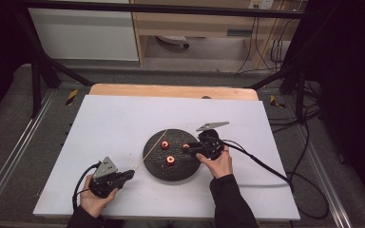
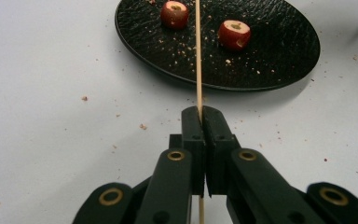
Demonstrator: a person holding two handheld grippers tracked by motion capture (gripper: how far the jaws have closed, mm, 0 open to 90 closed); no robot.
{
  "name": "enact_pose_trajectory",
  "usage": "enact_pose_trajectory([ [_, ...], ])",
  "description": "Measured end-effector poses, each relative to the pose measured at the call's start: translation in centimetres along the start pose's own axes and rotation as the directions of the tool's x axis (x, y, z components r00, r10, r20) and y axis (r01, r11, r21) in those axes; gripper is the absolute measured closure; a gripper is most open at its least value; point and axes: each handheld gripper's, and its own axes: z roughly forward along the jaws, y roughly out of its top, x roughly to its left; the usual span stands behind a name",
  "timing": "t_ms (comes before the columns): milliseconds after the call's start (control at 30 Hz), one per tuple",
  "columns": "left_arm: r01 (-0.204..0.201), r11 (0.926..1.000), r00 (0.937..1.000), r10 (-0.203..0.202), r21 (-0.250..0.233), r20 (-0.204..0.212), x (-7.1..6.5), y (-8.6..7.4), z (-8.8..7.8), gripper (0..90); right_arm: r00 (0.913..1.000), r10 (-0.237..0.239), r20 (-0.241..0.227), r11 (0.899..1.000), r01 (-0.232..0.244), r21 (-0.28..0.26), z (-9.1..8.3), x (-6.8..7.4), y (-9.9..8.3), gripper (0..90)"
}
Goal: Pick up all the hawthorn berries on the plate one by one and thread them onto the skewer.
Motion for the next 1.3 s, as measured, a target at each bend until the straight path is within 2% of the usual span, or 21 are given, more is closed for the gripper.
enact_pose_trajectory([
  [67,0.004,1.0000,1.0000,-0.004,-0.003,0.001,0.0,0.0,0.0,88.1,0.9991,0.039,-0.013,0.997,-0.040,-0.058,-0.2,-0.1,-0.6,62.7],
  [133,0.007,0.9999,1.0000,-0.007,-0.007,0.000,0.0,0.0,0.0,88.1,0.9954,0.089,-0.034,0.987,-0.093,-0.131,-0.2,-0.2,-1.3,62.7],
  [267,0.009,0.9999,1.0000,-0.009,-0.008,-0.004,-0.2,-0.1,0.0,88.1,0.9835,0.161,-0.082,0.956,-0.176,-0.236,0.1,0.0,-2.6,62.7],
  [300,0.012,0.9999,0.9999,-0.012,-0.011,-0.005,-0.2,-0.1,0.0,88.1,0.9784,0.182,-0.097,0.943,-0.202,-0.264,0.2,0.1,-2.9,62.7],
  [333,0.012,0.9999,0.9999,-0.012,-0.011,-0.005,-0.2,-0.1,0.0,88.1,0.9784,0.182,-0.097,0.943,-0.202,-0.264,0.2,0.1,-2.9,62.7],
  [367,0.015,0.9998,0.9999,-0.015,-0.011,-0.005,-0.3,-0.1,0.0,88.0,0.9719,0.209,-0.108,0.924,-0.232,-0.303,0.4,0.3,-3.4,62.7],
  [567,0.026,0.9992,0.9996,-0.026,-0.029,-0.007,-0.5,-0.1,-0.1,88.1,0.9541,0.265,-0.139,0.868,-0.299,-0.396,1.0,0.7,-4.3,62.7],
  [700,0.033,0.9987,0.9994,-0.033,-0.039,-0.008,-0.6,-0.2,-0.1,88.1,0.9393,0.304,-0.159,0.822,-0.343,-0.455,1.2,0.8,-4.6,62.7],
  [733,0.033,0.9987,0.9994,-0.033,-0.039,-0.008,-0.6,-0.2,-0.1,88.1,0.9393,0.304,-0.159,0.822,-0.343,-0.455,1.2,0.8,-4.6,62.7],
  [767,0.036,0.9985,0.9993,-0.036,-0.042,-0.008,-0.7,-0.2,0.0,88.1,0.9364,0.312,-0.160,0.814,-0.351,-0.464,1.2,0.8,-4.6,62.8],
  [800,0.038,0.9983,0.9992,-0.039,-0.043,-0.008,-0.7,-0.2,0.0,88.1,0.9303,0.324,-0.171,0.792,-0.366,-0.489,1.3,0.9,-4.6,62.8],
  [867,0.040,0.9980,0.9991,-0.041,-0.050,-0.008,-0.9,-0.2,0.0,88.1,0.9210,0.341,-0.189,0.770,-0.389,-0.506,1.5,0.9,-4.5,62.8],
  [900,0.040,0.9980,0.9991,-0.041,-0.050,-0.008,-0.9,-0.2,0.0,88.1,0.9210,0.341,-0.189,0.770,-0.389,-0.506,1.5,0.9,-4.5,62.8],
  [933,0.045,0.9975,0.9990,-0.045,-0.055,-0.008,-1.0,-0.2,0.0,88.1,0.9115,0.354,-0.210,0.747,-0.410,-0.523,1.6,0.9,-4.4,62.8],
  [967,0.047,0.9972,0.9988,-0.048,-0.058,-0.007,-1.0,-0.2,0.0,88.1,0.9115,0.351,-0.215,0.739,-0.410,-0.534,1.6,0.8,-4.3,62.8],
  [1100,0.059,0.9962,0.9982,-0.059,-0.064,-0.004,-1.4,-0.1,0.3,88.1,0.8966,0.370,-0.243,0.691,-0.441,-0.574,1.7,0.7,-4.0,62.9],
  [1133,0.060,0.9960,0.9981,-0.061,-0.066,-0.005,-1.5,-0.1,0.3,88.1,0.8966,0.370,-0.243,0.691,-0.441,-0.574,1.7,0.7,-4.0,62.9],
  [1167,0.061,0.9957,0.9981,-0.062,-0.070,-0.005,-1.7,0.0,0.4,88.1,0.8896,0.377,-0.257,0.673,-0.454,-0.584,1.7,0.5,-3.8,62.9],
  [1200,0.062,0.9954,0.9980,-0.063,-0.073,-0.002,-1.9,0.0,0.5,88.1,0.8864,0.383,-0.259,0.664,-0.460,-0.590,1.7,0.5,-3.7,62.9],
  [1267,0.063,0.9949,0.9980,-0.064,-0.078,-0.001,-2.1,0.2,0.6,88.1,0.8820,0.389,-0.266,0.650,-0.467,-0.599,1.8,0.3,-3.4,62.8],
  [1300,0.063,0.9948,0.9980,-0.064,-0.079,0.000,-2.3,0.2,0.6,88.1,0.8846,0.387,-0.260,0.645,-0.461,-0.609,1.8,0.2,-3.4,62.8],
])
